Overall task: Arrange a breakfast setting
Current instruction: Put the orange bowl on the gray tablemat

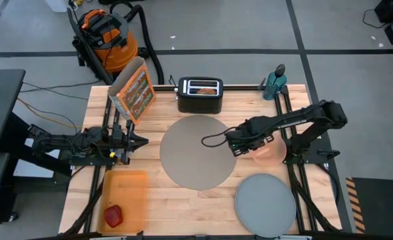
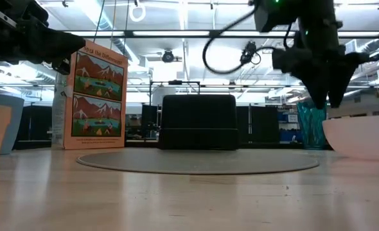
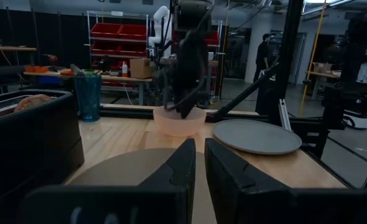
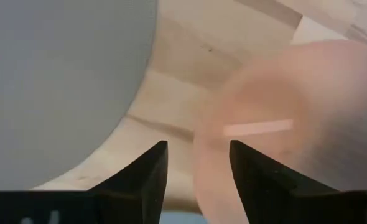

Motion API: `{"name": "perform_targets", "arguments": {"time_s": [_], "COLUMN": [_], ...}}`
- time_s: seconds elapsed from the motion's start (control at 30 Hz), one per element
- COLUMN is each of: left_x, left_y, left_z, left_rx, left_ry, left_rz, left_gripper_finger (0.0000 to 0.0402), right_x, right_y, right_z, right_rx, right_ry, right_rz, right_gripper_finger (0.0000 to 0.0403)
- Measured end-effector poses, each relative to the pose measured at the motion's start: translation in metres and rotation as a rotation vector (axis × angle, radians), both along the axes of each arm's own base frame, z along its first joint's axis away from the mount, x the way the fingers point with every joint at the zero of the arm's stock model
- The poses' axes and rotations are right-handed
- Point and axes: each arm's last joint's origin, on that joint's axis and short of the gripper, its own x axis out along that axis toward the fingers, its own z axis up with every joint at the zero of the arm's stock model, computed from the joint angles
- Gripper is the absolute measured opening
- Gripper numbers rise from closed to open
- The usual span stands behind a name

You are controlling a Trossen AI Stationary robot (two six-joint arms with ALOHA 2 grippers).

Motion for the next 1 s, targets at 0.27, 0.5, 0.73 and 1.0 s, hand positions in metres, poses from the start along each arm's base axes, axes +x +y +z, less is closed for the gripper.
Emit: {"name": "perform_targets", "arguments": {"time_s": [0.27,0.5,0.73,1.0], "left_x": [0.000,0.000,0.000,0.000], "left_y": [0.000,0.000,0.000,0.000], "left_z": [0.000,0.000,0.000,0.000], "left_rx": [0.000,0.000,0.000,0.000], "left_ry": [0.000,0.001,0.000,0.000], "left_rz": [0.000,0.000,0.000,0.000], "left_gripper_finger": [0.0043,0.0043,0.0043,0.0043], "right_x": [-0.009,-0.010,-0.010,0.015], "right_y": [-0.010,-0.011,-0.012,0.001], "right_z": [-0.036,-0.039,-0.037,0.028], "right_rx": [0.073,0.059,0.028,0.047], "right_ry": [0.034,0.034,0.038,-0.148], "right_rz": [-0.050,-0.057,-0.032,0.263], "right_gripper_finger": [0.0162,0.0104,0.0016,0.0013]}}
